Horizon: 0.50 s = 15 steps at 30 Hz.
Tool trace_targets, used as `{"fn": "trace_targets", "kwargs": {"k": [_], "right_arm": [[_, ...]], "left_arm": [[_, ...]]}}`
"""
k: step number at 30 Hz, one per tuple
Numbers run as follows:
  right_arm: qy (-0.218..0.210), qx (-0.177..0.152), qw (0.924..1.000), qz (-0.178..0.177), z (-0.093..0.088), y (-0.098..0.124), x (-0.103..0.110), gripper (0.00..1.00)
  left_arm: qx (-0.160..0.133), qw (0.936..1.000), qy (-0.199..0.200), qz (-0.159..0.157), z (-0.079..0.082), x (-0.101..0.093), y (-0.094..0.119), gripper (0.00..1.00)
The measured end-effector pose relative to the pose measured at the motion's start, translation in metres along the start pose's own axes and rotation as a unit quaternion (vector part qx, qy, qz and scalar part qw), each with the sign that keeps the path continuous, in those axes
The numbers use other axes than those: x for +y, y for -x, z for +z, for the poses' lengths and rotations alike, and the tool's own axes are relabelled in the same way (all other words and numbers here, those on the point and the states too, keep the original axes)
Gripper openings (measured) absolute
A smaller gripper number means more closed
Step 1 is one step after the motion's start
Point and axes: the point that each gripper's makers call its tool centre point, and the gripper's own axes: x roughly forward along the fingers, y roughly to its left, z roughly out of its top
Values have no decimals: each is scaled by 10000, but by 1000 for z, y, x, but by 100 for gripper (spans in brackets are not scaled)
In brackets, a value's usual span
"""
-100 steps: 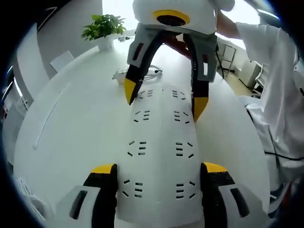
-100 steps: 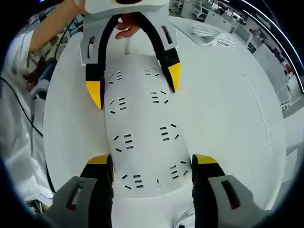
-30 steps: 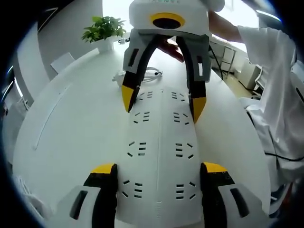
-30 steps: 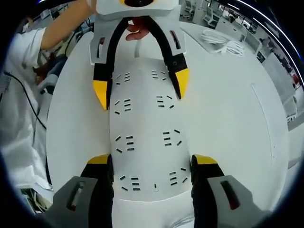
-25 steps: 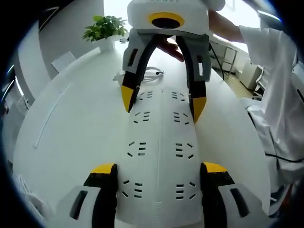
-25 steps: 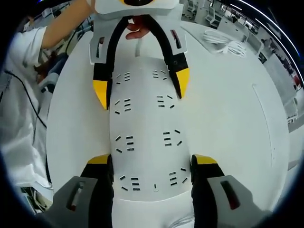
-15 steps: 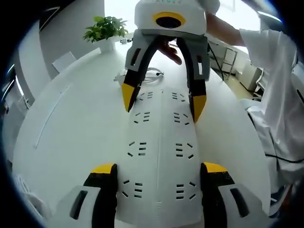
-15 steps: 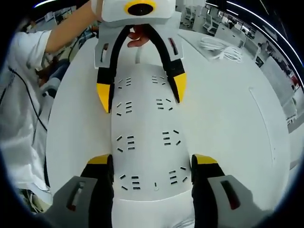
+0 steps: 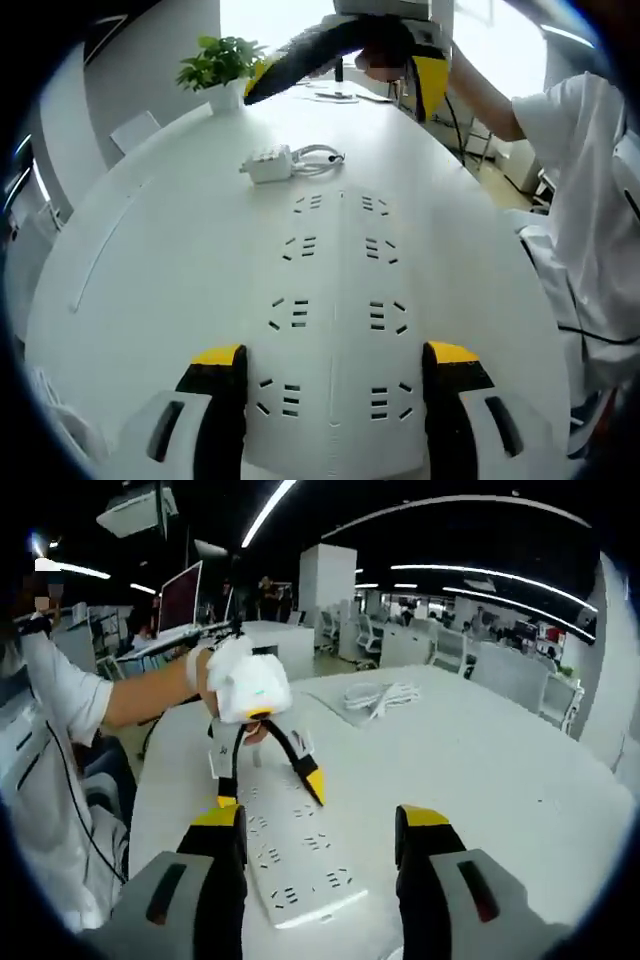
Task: Straighten the power strip on the desk, plug the charger into it
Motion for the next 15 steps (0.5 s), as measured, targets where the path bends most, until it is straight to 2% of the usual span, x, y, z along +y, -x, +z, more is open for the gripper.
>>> {"fn": "trace_targets", "kwargs": {"k": [2,5,11,15], "right_arm": [[-191,-144,9981,-562,-5,24,-24,58],[-232,-287,9937,-1058,-13,43,-42,58],[-593,-491,9847,-1564,-25,61,-51,61],[-579,-945,9715,-2097,-22,69,-63,62]], "left_arm": [[-5,10000,-1,-2,0,0,0,72],[-8,10000,-11,-17,0,0,0,72],[-17,10000,-14,-22,0,0,-1,72],[-14,10000,-18,-20,0,0,-1,72]]}}
